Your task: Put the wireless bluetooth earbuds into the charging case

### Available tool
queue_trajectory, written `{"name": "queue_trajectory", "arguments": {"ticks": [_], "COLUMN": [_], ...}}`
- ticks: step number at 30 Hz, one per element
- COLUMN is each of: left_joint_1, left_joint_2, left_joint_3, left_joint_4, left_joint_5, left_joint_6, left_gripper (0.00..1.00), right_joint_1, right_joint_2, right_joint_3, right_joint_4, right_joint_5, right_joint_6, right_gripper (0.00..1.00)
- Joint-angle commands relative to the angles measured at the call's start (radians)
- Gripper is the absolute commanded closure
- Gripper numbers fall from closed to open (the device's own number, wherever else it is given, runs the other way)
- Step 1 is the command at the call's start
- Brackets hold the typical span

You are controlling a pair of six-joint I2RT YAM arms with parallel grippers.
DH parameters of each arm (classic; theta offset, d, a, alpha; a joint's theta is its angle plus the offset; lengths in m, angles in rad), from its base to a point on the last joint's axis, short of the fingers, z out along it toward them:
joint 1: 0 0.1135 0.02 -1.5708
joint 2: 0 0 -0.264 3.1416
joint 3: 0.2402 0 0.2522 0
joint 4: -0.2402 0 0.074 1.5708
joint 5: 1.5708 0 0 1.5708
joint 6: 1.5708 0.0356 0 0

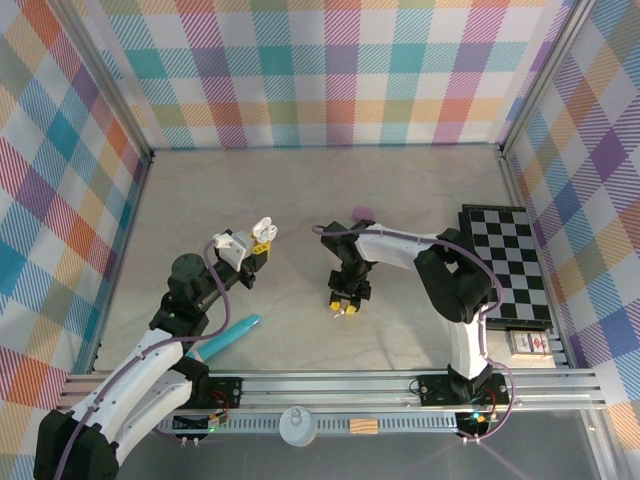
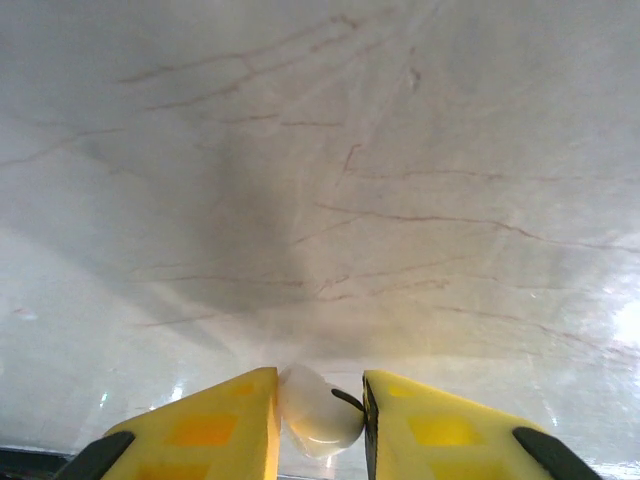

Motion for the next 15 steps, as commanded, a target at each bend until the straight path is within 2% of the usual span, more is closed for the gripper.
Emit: {"name": "queue_trajectory", "arguments": {"ticks": [1, 10, 15], "left_joint_1": [-0.022, -0.068, -0.107], "left_joint_2": [0.007, 0.024, 0.078], "left_joint_3": [0.005, -0.002, -0.027], "left_joint_4": [-0.003, -0.04, 0.012], "left_joint_5": [0.036, 0.096, 0.128], "left_joint_6": [0.016, -0.02, -0.025], "left_gripper": [1.0, 1.0, 1.0], "right_joint_1": [0.006, 0.002, -0.007], "right_joint_2": [-0.083, -0.212, -0.264], "right_joint_3": [-0.005, 0.03, 0.098], "right_joint_4": [-0.008, -0.032, -0.098], "right_joint_5": [0.099, 0.26, 0.307], "right_joint_6": [-0.003, -0.071, -0.115], "right_gripper": [0.73, 0.73, 0.73]}}
